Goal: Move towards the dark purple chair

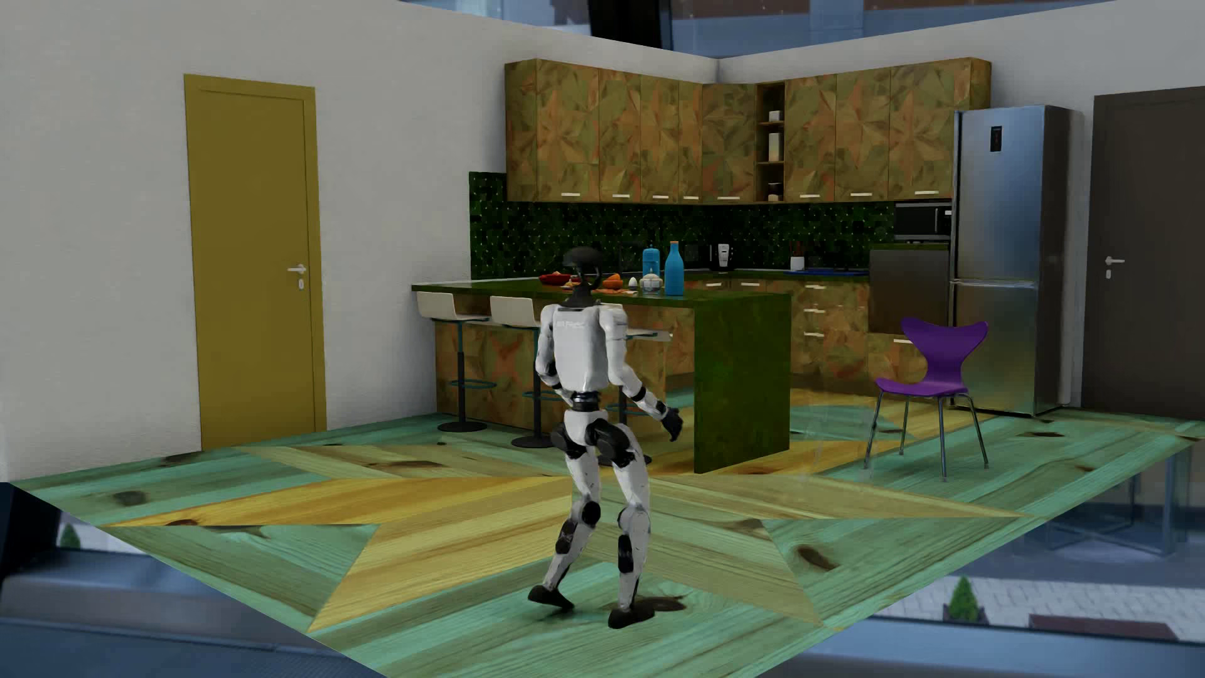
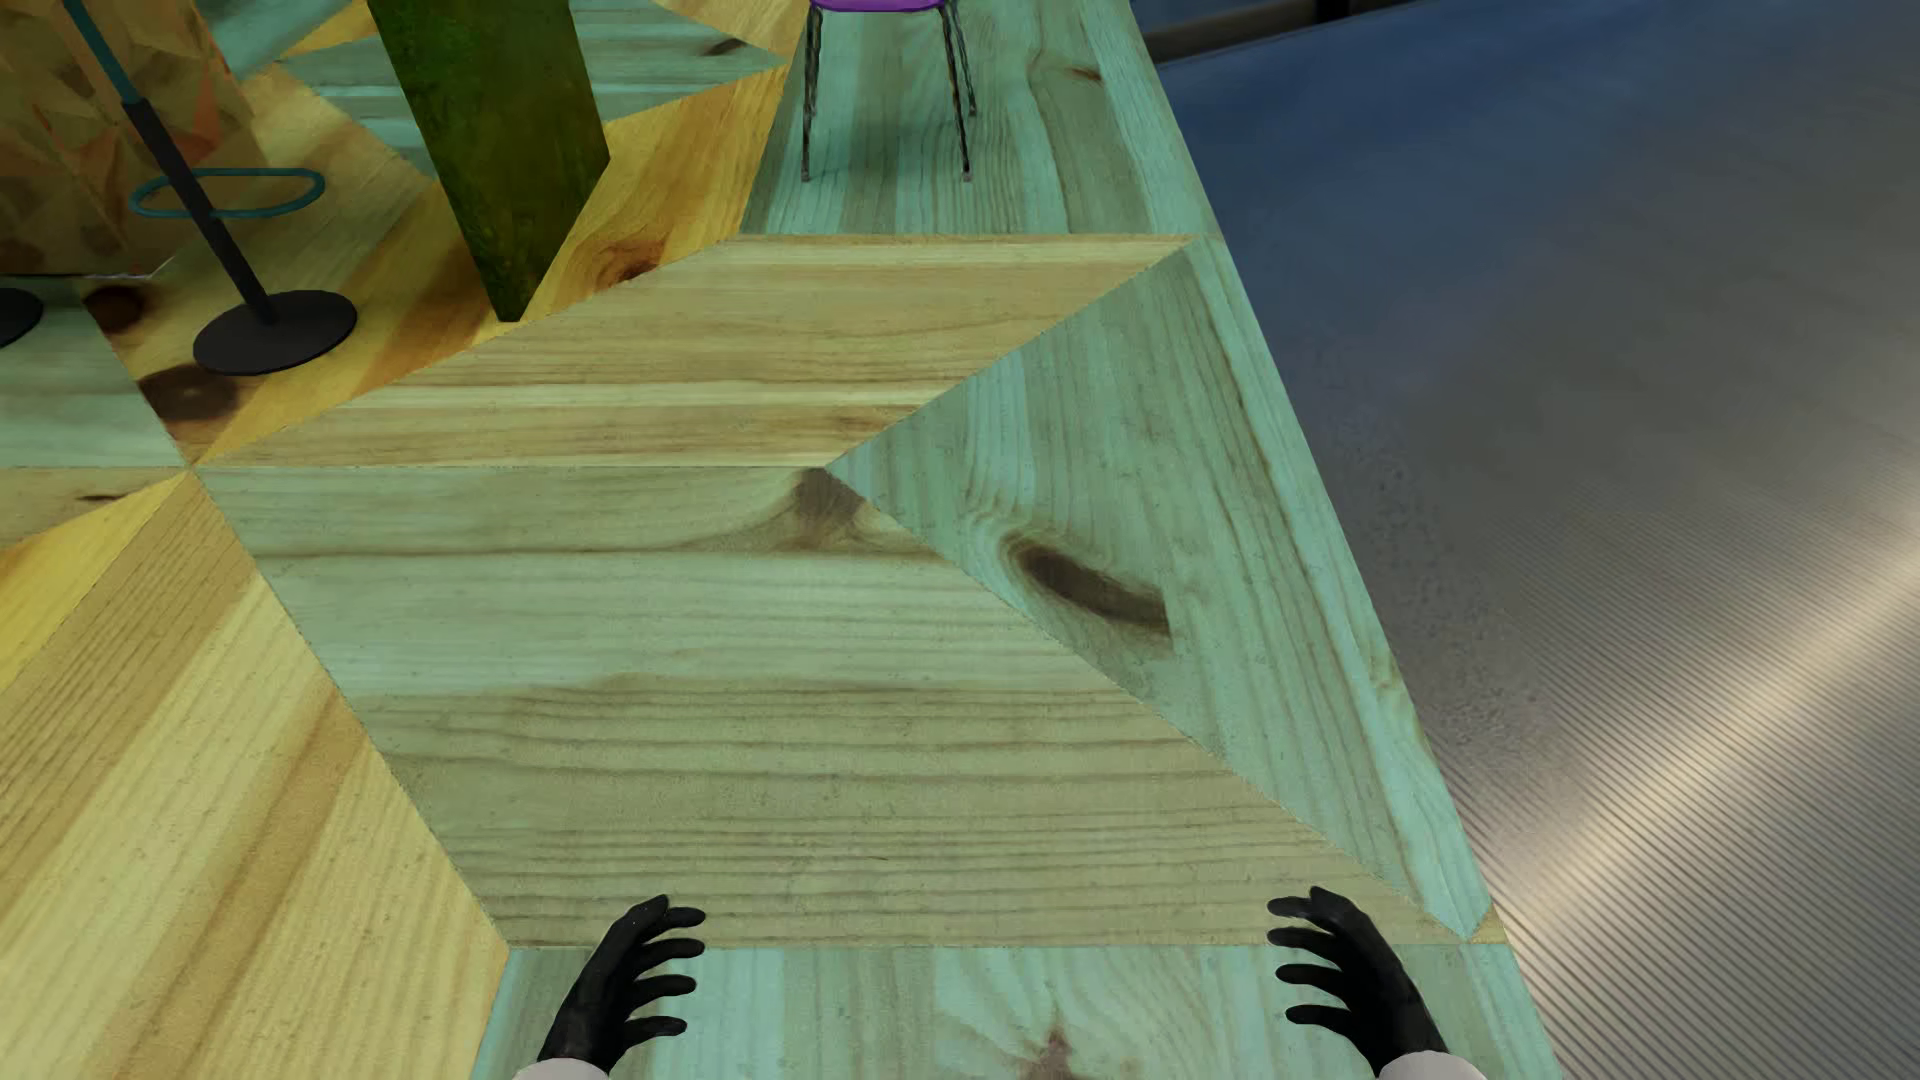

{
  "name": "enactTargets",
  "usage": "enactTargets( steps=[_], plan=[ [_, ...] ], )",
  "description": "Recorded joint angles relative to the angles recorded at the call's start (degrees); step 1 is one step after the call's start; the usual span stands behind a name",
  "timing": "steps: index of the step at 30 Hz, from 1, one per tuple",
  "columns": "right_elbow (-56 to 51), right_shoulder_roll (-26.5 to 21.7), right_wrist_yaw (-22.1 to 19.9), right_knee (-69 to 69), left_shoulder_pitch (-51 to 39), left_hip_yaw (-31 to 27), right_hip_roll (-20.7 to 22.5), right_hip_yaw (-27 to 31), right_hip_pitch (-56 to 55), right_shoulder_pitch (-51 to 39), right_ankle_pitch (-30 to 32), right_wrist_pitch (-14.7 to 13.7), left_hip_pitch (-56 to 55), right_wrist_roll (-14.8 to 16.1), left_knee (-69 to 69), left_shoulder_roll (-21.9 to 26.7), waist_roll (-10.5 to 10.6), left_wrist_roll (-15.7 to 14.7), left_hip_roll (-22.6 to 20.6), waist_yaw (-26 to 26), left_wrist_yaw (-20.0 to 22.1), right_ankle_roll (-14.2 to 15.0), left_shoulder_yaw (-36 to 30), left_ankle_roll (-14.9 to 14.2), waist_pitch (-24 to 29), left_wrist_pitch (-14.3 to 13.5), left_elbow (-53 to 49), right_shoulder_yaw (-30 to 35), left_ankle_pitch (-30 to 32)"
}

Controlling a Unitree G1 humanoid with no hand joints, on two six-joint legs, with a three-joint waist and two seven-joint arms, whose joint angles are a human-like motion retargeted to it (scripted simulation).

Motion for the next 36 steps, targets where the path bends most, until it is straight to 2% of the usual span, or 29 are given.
enactTargets(
  steps=[1,2,3,4,5,6,8,9,11,12,13,14,15,16,17,19,20,21,22,23,25,26,27,28,31,32,34,35,36],
  plan=[
    [1.6,-1.2,0.1,1.2,1.6,0.5,0.1,0.1,0.6,1.3,-1.4,-0.9,-1.2,0.6,-2.9,-0.8,-0.1,0.9,1.1,0.4,-1.1,-0.3,-0.3,1.1,0.0,0.1,2.5,-0.9,-5.0],
    [0.2,-1.0,-0.3,4.5,3.4,-0.6,0.0,-0.2,-0.1,1.4,-3.7,-0.2,-3.0,1.6,-11.5,-0.7,-0.2,2.2,3.1,0.1,-2.5,0.0,-0.1,7.5,0.7,1.2,3.7,-0.4,-13.2],
    [0.2,-0.4,-1.3,7.5,4.1,0.2,-0.4,0.0,-0.7,1.3,-7.0,1.1,-2.9,2.1,-12.0,-0.7,-0.8,3.1,4.7,0.7,-4.0,0.6,1.2,-6.3,1.0,3.0,5.8,1.4,-9.8],
    [0.3,0.6,-2.3,9.6,3.8,1.1,-1.0,0.1,-0.8,1.1,-9.2,3.0,-2.4,2.0,-12.0,-0.5,-1.4,3.3,4.5,1.1,-4.8,1.5,0.3,-1.8,1.3,5.1,7.4,1.9,-7.9],
    [-0.3,2.6,-3.3,11.2,3.5,1.3,-2.3,0.4,-1.2,1.0,-11.3,5.3,-2.3,1.1,-12.0,-0.2,-3.2,2.9,3.2,0.9,-5.1,1.8,-0.4,-1.5,1.1,7.2,7.5,1.8,-8.9],
    [-0.2,2.3,-3.5,13.0,3.7,1.2,-1.9,1.1,-1.0,1.5,-12.4,5.9,-0.8,0.1,-12.1,0.0,-4.5,1.8,2.7,0.1,-4.4,2.0,-1.0,-1.4,2.0,8.0,6.5,2.1,-10.2],
    [0.2,3.3,-3.0,15.2,2.0,1.5,-2.8,1.0,-2.7,3.3,-13.9,5.2,1.3,-1.5,-12.2,0.3,-6.9,-2.0,2.0,-2.1,-1.1,1.0,-2.1,-1.7,2.6,6.6,5.6,-0.7,-12.9],
    [1.6,2.2,-2.7,16.0,-0.2,1.2,-2.6,0.8,-1.6,4.9,-15.7,4.2,2.4,-1.4,-11.3,0.2,-6.9,-3.9,2.2,-2.1,0.4,0.5,-2.8,-2.0,3.5,4.8,4.5,-0.9,-14.3],
    [2.5,-0.3,-2.9,16.7,-3.0,0.1,-3.1,0.8,0.7,6.6,-18.9,4.0,-0.4,-0.1,-1.4,-3.2,-6.0,-6.3,1.3,-2.1,3.4,0.7,-3.1,-1.4,5.5,0.5,2.8,-2.6,-11.0],
    [3.2,-1.8,-3.8,13.9,-2.5,-0.8,-2.5,1.0,3.0,6.1,-18.7,4.0,-3.9,1.2,5.6,-3.9,-3.9,-7.0,1.1,-1.4,3.7,0.7,-4.1,3.1,5.8,-0.6,3.9,-3.0,-4.2],
    [2.7,-1.7,-5.0,11.2,-1.7,-0.2,-2.3,1.3,5.4,5.1,-18.7,3.9,-7.0,2.6,7.7,-3.0,-2.2,-7.3,1.5,-0.2,2.6,0.9,-3.6,7.7,6.0,-0.6,4.7,-3.2,-0.9],
    [1.3,-1.8,-5.7,11.2,-0.3,1.1,-2.5,0.7,6.7,3.9,-18.7,3.2,-10.3,3.5,5.7,-2.8,0.0,-6.6,2.6,1.9,1.2,1.5,-3.2,10.2,6.4,1.0,2.2,-2.4,-3.1],
    [-0.1,-0.1,-5.6,22.1,1.9,2.0,-2.5,0.0,2.9,1.0,-14.8,3.4,-11.8,3.2,-2.5,-1.0,2.1,-4.5,4.3,2.4,0.1,2.6,-1.9,11.3,6.9,2.3,1.9,-1.0,-4.6],
    [0.8,1.6,-4.9,34.4,3.9,1.5,-2.5,0.3,-2.2,-3.0,-6.3,4.5,-9.6,2.2,-7.0,1.1,3.2,-2.1,5.3,2.3,-0.1,3.8,-2.0,-2.6,7.3,3.0,6.2,0.7,-6.5],
    [1.0,3.2,-3.6,39.5,4.6,1.8,-3.0,0.9,-6.5,-3.8,-1.2,5.3,-7.9,1.1,-7.0,2.6,3.0,-0.6,4.7,2.0,0.5,5.0,-3.2,-2.4,6.6,4.5,9.4,0.6,-8.2],
    [1.1,3.2,-0.6,26.2,3.7,2.2,-3.9,2.2,-11.4,-0.3,-9.5,4.2,-2.9,0.0,-8.9,-0.9,-0.1,-1.1,3.1,0.1,3.9,6.7,-2.7,-2.7,6.4,7.9,4.2,0.0,-10.1],
    [2.9,1.3,0.8,18.4,2.6,1.7,-4.6,2.6,-12.8,-0.5,-4.6,3.1,-3.4,-0.3,-3.4,-4.2,-1.7,-1.8,2.2,-1.6,5.2,6.4,-1.2,-1.5,6.9,8.0,0.6,-0.3,-10.2],
    [3.6,-1.6,1.2,18.7,1.6,0.5,-3.9,2.3,-11.2,0.0,-6.1,2.1,-7.0,-0.5,5.5,-4.0,-1.5,-2.4,2.1,-0.3,4.7,0.6,-3.7,0.5,6.5,6.4,1.7,-1.5,-4.3],
    [3.4,-3.6,0.6,17.8,2.0,-0.2,-3.6,2.0,-9.5,0.7,-7.0,1.1,-10.6,-0.4,10.5,-3.5,-0.8,-3.3,2.1,0.5,3.0,0.9,-4.1,4.6,5.2,4.9,2.5,-2.0,0.8],
    [4.0,-4.6,-0.8,15.8,3.0,0.4,-3.7,2.0,-7.6,1.9,-7.5,-0.4,-13.0,0.1,10.0,-2.8,0.0,-4.2,1.9,1.6,0.4,1.0,-3.8,6.8,3.5,4.1,2.9,-2.2,-0.7],
    [0.4,-2.4,-3.8,12.0,3.0,0.5,-3.9,0.7,-2.5,-0.6,-8.4,1.5,-14.0,1.9,1.9,-2.4,2.4,-5.2,3.4,3.0,-3.5,1.8,-0.4,3.4,2.1,6.1,1.2,-0.1,-8.6],
    [-1.8,-0.9,-4.5,11.4,3.7,-0.4,-3.5,0.5,-1.1,-1.8,-9.8,3.3,-13.0,2.4,-8.3,-1.0,3.6,-5.2,4.7,3.4,-4.4,2.2,0.7,3.7,0.9,7.0,1.1,1.3,-10.5],
    [-1.4,1.4,-4.7,15.7,3.3,0.2,-4.1,1.2,-1.5,-3.3,-11.6,4.3,-10.1,2.4,-12.4,1.3,2.7,-4.8,4.9,3.8,-4.1,2.6,0.8,-5.8,0.9,6.6,5.0,1.4,0.5],
    [-0.5,3.2,-4.3,21.1,3.0,0.1,-4.5,2.1,-3.0,-3.8,-10.8,4.5,-9.1,1.9,-12.2,2.7,1.2,-4.0,3.9,3.1,-2.9,2.8,0.5,-3.3,1.5,6.4,6.2,1.7,0.0],
    [1.2,2.5,-0.9,14.8,3.8,0.5,-5.5,2.7,0.1,3.8,-14.6,4.4,-6.3,-0.1,-11.6,-1.9,-3.1,-2.7,3.3,1.8,1.8,3.7,-0.6,-3.4,2.7,2.7,4.8,0.6,-4.1],
    [1.0,0.4,-0.1,13.7,2.0,0.3,-5.3,2.2,1.7,5.6,-15.3,6.4,-5.2,0.2,-11.7,-1.6,-3.6,-2.7,3.6,1.3,1.5,3.4,-1.7,-3.6,3.5,1.0,5.2,0.4,-5.3],
    [-0.7,0.3,-0.8,11.1,0.7,-0.4,-4.6,1.3,4.8,4.6,-16.4,11.0,-3.5,1.4,-11.8,-1.5,-3.8,-2.9,4.3,1.4,-0.3,3.3,-1.3,-3.8,4.5,-1.6,4.9,0.8,-7.7],
    [-0.8,0.0,-1.7,12.5,0.7,-0.6,-4.1,1.2,5.3,1.9,-16.0,11.4,-2.3,2.1,-11.6,-1.1,-3.3,-3.1,4.8,1.8,-1.0,3.6,-2.1,-3.9,5.6,-2.4,4.9,1.4,-9.0],
    [-1.8,1.5,-2.6,20.2,2.7,-0.9,-3.8,1.8,2.2,-0.3,-11.6,10.6,-0.7,2.8,-12.7,-0.5,-3.1,-3.2,4.8,1.8,-0.8,4.4,-3.1,-3.9,6.4,-2.8,4.4,0.4,-9.5]
  ],
)
